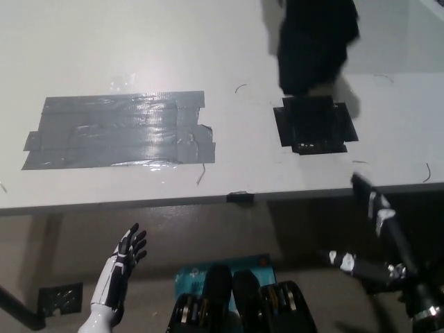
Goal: A person hands a black t-shirt to the robot and rhe robot picks it up with its right hand and places it on the black spot on the desk infron tof it
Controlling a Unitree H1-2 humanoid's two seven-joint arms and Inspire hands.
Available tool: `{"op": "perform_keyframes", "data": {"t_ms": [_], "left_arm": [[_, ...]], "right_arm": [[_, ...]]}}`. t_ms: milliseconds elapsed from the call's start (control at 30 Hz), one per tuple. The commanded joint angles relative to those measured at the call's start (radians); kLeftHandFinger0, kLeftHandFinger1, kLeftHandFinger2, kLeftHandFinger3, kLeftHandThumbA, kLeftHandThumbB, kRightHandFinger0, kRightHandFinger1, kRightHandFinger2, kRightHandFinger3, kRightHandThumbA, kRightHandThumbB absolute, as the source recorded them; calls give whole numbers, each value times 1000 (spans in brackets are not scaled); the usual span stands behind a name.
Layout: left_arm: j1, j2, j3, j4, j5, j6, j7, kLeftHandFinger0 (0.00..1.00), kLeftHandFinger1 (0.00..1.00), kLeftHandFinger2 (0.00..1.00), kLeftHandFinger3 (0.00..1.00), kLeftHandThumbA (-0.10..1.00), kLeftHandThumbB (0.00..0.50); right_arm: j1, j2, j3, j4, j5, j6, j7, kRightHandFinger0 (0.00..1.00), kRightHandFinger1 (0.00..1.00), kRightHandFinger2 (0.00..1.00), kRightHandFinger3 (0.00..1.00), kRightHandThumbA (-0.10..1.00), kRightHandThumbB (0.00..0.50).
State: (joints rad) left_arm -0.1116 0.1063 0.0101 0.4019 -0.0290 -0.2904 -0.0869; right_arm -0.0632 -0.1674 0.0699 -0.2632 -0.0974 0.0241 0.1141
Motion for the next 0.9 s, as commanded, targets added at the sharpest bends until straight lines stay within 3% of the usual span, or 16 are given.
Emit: {"op": "perform_keyframes", "data": {"t_ms": [0, 33, 133, 267, 367, 533, 700, 867], "left_arm": [[-18, 4, 0, -10, -15, -53, -16, 1000, 1000, 1000, 1000, 1000, 500], [-15, 3, 0, -7, -9, -53, -11, 1000, 1000, 1000, 1000, 1000, 500], [-12, 5, 0, -4, -15, -60, -18, 1000, 1000, 1000, 1000, 1000, 500], [-12, 5, -5, -8, -5, -58, -15, 1000, 1000, 1000, 1000, 1000, 500], [-13, 6, -5, -14, -13, -60, -22, 1000, 1000, 1000, 1000, 1000, 495], [-9, 11, -10, -27, 4, -60, -15, 1000, 1000, 1000, 1000, 1000, 490], [-16, 14, -12, -28, 4, -55, -16, 1000, 1000, 1000, 1000, 1000, 474], [-5, 17, -17, -64, 14, -22, -13, 1000, 1000, 1000, 1000, 1000, 500]], "right_arm": [[-147, 0, -40, -277, -251, 103, -57, 1000, 1000, 1000, 1000, 1000, 347], [-191, 0, -38, -266, -294, 110, -65, 1000, 1000, 1000, 1000, 1000, 370], [-300, -9, -32, -199, -351, 140, -78, 1000, 1000, 1000, 1000, 1000, 335], [-426, -3, -36, -93, -396, 216, -107, 1000, 1000, 1000, 1000, 1000, 363], [-504, 1, -46, 6, -400, 221, -145, 1000, 1000, 1000, 1000, 1000, 321], [-638, -7, -46, 190, -460, 238, -214, 1000, 1000, 1000, 1000, 1000, 345], [-746, -10, -35, 365, -474, 228, -262, 1000, 1000, 1000, 1000, 1000, 335], [-841, -14, -13, 552, -468, 215, -276, 1000, 1000, 1000, 1000, 1000, 362]]}}
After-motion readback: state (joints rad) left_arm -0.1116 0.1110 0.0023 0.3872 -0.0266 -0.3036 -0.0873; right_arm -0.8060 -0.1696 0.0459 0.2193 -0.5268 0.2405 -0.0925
